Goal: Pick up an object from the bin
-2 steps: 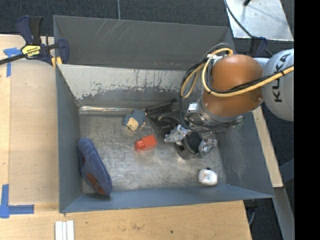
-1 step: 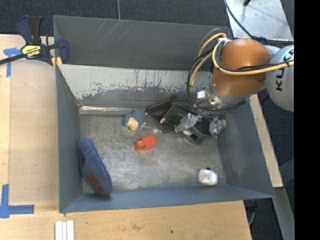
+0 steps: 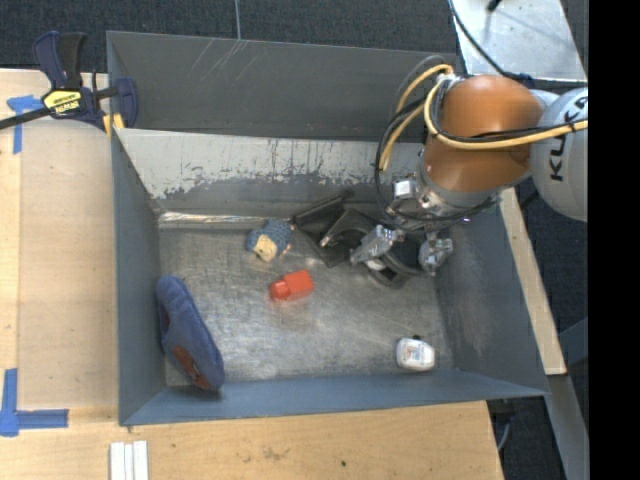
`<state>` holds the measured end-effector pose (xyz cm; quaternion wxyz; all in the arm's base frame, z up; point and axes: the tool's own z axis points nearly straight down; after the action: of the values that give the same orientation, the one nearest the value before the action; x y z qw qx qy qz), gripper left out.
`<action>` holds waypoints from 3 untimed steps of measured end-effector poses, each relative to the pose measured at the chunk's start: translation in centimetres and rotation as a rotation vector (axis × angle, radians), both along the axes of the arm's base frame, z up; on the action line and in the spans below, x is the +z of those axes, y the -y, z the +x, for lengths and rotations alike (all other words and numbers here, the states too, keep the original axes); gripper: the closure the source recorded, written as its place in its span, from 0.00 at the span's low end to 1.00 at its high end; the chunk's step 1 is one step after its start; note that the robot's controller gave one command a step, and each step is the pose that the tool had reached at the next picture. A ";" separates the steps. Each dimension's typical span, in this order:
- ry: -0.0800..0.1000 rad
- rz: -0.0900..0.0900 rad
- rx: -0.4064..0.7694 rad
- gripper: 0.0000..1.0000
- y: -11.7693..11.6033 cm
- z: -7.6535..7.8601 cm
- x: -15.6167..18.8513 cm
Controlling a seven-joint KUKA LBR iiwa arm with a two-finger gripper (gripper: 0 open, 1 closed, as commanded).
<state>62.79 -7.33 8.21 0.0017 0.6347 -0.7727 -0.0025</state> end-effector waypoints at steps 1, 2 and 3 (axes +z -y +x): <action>-0.003 0.001 0.000 1.00 0.0 0.0 0.0; -0.017 -0.006 -0.001 1.00 0.2 -0.5 4.0; 0.006 -0.002 -0.003 1.00 0.2 -0.5 9.9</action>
Offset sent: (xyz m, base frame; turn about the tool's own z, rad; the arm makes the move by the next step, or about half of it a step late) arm 0.0000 0.0000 0.0000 0.0000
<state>62.30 -7.57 18.10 -0.0001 0.6335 -0.7737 0.0004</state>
